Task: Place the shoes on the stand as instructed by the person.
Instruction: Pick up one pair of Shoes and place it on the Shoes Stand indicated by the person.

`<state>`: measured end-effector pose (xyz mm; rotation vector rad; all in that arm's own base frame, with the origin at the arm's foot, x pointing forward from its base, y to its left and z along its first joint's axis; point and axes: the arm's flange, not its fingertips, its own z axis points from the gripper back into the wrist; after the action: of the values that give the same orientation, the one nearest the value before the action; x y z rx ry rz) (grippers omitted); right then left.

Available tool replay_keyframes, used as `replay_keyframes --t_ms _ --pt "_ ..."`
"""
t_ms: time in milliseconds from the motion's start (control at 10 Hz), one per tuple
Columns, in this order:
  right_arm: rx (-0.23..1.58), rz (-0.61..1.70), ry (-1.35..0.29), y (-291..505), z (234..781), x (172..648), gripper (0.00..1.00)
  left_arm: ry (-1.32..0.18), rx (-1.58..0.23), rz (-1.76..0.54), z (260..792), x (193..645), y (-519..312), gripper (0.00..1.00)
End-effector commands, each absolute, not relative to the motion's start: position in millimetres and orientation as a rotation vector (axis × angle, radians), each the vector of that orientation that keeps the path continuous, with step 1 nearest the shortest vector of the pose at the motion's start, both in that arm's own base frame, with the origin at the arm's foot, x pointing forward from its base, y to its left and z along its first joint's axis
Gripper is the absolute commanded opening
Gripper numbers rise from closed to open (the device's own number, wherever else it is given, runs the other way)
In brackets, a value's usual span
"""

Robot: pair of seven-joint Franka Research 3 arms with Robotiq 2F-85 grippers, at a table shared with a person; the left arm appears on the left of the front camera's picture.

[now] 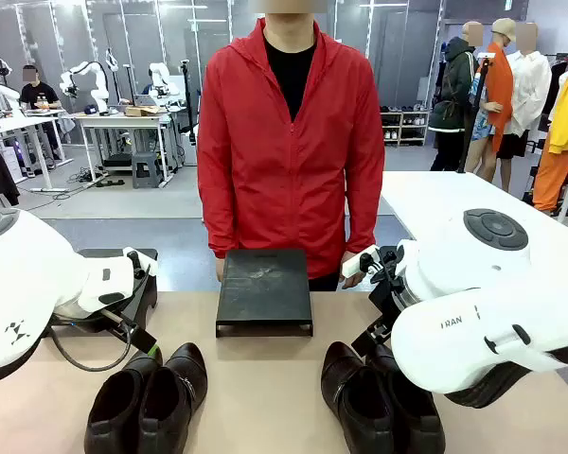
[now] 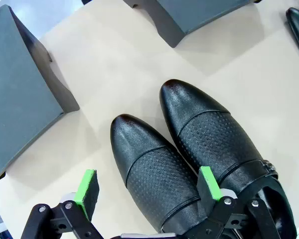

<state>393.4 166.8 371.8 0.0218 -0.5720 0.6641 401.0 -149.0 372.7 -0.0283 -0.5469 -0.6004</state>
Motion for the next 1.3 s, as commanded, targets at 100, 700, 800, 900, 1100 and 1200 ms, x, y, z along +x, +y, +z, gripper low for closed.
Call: replay_keyframes --t_ms 100,700,800,900,1100,1200 --pt "0.022 0.664 -0.572 166.8 371.8 393.5 1.00 -0.547 -0.028 -0.601 372.7 400.9 -149.2 1.00" --pt "0.022 0.664 -0.572 166.8 371.8 393.5 1.00 -0.547 -0.028 -0.601 372.7 400.9 -149.2 1.00" --pt "0.022 0.664 -0.572 166.8 371.8 393.5 1.00 -0.547 -0.028 -0.601 372.7 400.9 -149.2 1.00" --pt "0.021 0.666 -0.572 166.9 371.8 393.4 1.00 -0.547 -0.028 -0.601 372.7 400.9 -149.3 1.00" --pt "0.059 0.662 -0.623 170.2 415.7 390.9 1.00 -0.512 -0.108 -0.593 408.0 399.3 -151.3 1.00" --pt "0.119 0.640 -0.620 169.6 438.9 388.8 1.00 -0.504 -0.159 -0.611 430.2 394.7 -150.8 1.00"
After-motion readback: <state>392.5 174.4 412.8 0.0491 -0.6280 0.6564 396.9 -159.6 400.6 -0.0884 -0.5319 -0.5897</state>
